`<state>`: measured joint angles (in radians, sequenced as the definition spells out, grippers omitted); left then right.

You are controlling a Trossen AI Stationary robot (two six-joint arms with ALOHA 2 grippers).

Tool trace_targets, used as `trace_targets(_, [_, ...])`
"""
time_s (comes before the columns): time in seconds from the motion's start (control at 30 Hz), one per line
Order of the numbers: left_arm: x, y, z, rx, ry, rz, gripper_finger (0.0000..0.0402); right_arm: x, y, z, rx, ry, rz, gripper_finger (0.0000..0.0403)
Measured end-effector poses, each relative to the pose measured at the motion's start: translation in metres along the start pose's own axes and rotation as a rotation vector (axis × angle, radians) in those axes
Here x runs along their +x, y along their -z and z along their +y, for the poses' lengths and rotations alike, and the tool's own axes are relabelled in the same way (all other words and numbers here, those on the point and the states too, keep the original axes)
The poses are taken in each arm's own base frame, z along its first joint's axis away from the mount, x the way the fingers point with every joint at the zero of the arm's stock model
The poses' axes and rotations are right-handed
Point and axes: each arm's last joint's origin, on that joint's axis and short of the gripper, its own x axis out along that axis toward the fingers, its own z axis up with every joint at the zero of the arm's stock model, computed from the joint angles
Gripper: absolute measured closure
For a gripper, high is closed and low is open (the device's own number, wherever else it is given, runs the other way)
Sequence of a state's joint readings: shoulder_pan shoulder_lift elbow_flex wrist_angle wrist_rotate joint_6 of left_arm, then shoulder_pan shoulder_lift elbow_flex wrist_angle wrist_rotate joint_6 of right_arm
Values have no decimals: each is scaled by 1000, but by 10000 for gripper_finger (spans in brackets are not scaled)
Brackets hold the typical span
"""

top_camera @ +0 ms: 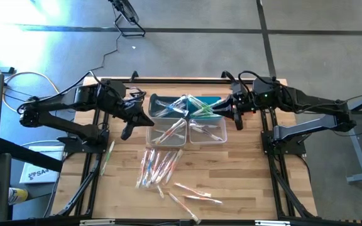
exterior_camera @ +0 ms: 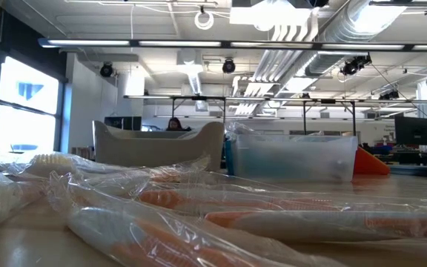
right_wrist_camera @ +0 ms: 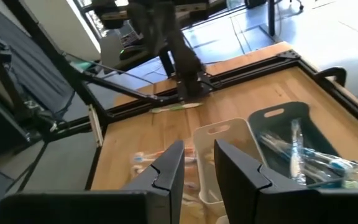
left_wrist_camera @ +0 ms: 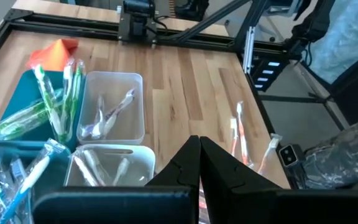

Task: Pick & Place Toothbrushes
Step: Put the orange toothbrush into the gray bin

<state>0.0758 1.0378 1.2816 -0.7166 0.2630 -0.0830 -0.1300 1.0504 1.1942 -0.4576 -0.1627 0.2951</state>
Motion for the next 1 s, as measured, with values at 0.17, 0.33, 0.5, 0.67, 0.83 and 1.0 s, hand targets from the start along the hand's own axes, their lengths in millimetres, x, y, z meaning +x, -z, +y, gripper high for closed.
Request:
trace_targets(0.17, [0,0,0,-1,-1,-1,401,1,2,5,-11,-21,9,322])
trace_targets(0.33, [0,0,0,-5,-2,-1,401,1,2,6,-13,-46,17,322])
trace_targets(0.5, [0,0,0,-40,-1,-4,401,9,2,7,-21,-116,28,322])
trace_targets(0.67, [0,0,0,-78,-1,-3,401,21,4,7,-16,-147,57,322])
trace_targets(0.83, [0,0,1,-88,-2,-3,401,38,9,3,47,-132,110,322])
trace_targets(1.0, [0,1,1,-95,-4,12,401,51,14,4,208,-122,149,322])
